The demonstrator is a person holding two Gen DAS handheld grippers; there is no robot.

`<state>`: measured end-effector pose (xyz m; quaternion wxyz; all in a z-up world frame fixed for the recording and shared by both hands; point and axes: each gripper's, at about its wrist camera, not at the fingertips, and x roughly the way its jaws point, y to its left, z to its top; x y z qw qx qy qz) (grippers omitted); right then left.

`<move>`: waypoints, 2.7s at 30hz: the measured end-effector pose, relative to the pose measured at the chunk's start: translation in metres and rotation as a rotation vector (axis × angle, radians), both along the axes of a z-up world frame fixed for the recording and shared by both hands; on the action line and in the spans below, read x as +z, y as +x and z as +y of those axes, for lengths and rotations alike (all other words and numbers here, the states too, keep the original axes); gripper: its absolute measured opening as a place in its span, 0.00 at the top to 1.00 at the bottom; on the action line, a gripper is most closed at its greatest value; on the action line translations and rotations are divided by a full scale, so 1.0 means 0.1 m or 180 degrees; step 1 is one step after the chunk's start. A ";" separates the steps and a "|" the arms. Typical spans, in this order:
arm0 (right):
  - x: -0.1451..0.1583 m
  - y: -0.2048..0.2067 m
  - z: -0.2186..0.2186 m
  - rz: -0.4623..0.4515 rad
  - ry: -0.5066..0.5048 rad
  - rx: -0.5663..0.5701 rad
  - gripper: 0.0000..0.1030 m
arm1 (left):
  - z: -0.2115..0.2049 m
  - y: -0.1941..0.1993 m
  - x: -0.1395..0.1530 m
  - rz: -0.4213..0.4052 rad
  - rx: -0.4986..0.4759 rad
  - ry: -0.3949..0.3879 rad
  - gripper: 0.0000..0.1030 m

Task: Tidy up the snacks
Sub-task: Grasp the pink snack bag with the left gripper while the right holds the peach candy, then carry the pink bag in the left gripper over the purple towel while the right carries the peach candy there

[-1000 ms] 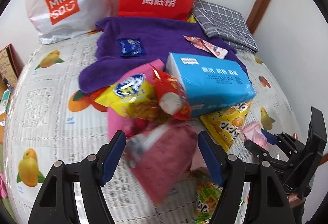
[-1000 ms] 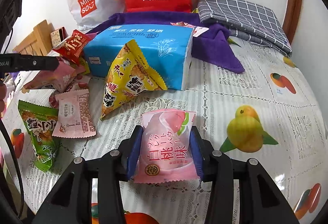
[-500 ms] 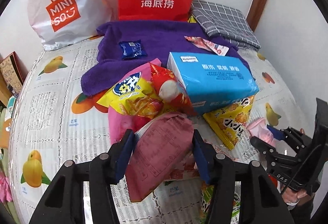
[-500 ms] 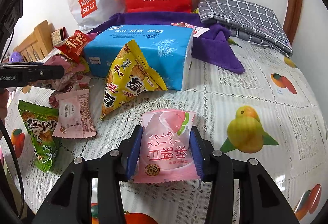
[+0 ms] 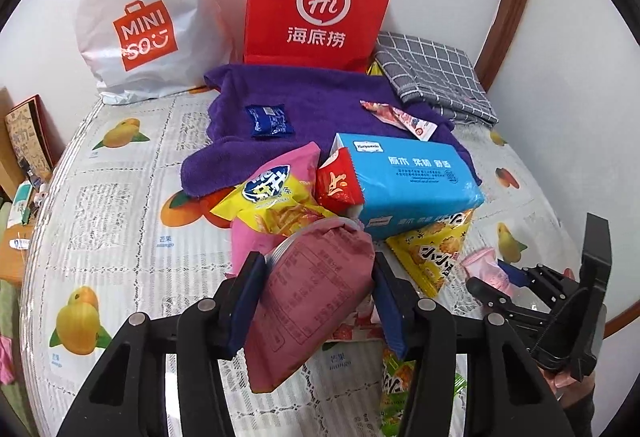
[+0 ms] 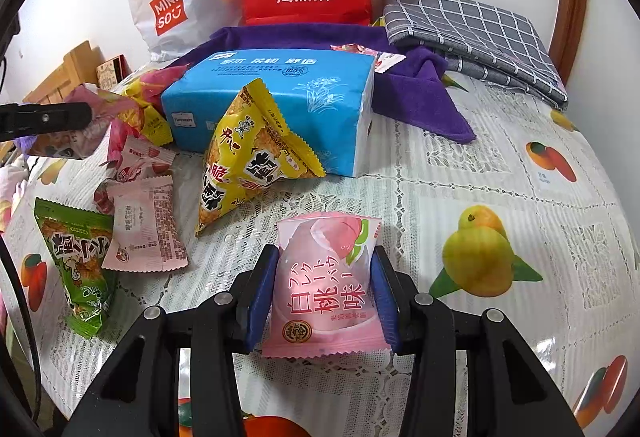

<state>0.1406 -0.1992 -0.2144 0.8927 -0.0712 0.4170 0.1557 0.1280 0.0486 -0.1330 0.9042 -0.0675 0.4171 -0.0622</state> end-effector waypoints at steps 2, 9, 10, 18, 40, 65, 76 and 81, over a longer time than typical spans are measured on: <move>0.00 0.00 0.00 -0.0006 -0.0006 -0.0006 0.56 | 0.01 -0.02 0.02 -0.0018 0.0009 0.0003 0.51; 0.01 -0.03 0.00 -0.0012 -0.0019 -0.0078 0.58 | 0.08 -0.12 0.10 -0.0088 0.0048 -0.0013 0.51; 0.01 -0.03 0.00 -0.0011 -0.0020 -0.0094 0.58 | 0.10 -0.13 0.11 -0.0092 0.0053 -0.0015 0.51; 0.14 -0.06 -0.15 -0.0056 0.0105 -0.0303 0.60 | 0.14 -0.17 0.16 -0.0122 0.0083 -0.0105 0.51; 0.74 -0.14 -0.13 -0.0466 0.0287 -0.0329 0.59 | -0.06 -0.08 0.31 -0.0195 -0.0035 -0.0114 0.51; 0.83 -0.02 -0.28 -0.0516 0.0391 -0.0447 0.60 | -0.36 0.12 0.33 -0.0160 -0.0182 -0.0112 0.51; 0.94 0.07 -0.18 -0.0590 0.0360 -0.0359 0.60 | -0.36 0.23 0.36 -0.0154 -0.0188 -0.0135 0.51; 0.99 0.12 -0.12 -0.0610 0.0341 -0.0334 0.60 | -0.35 0.26 0.38 -0.0158 -0.0185 -0.0133 0.51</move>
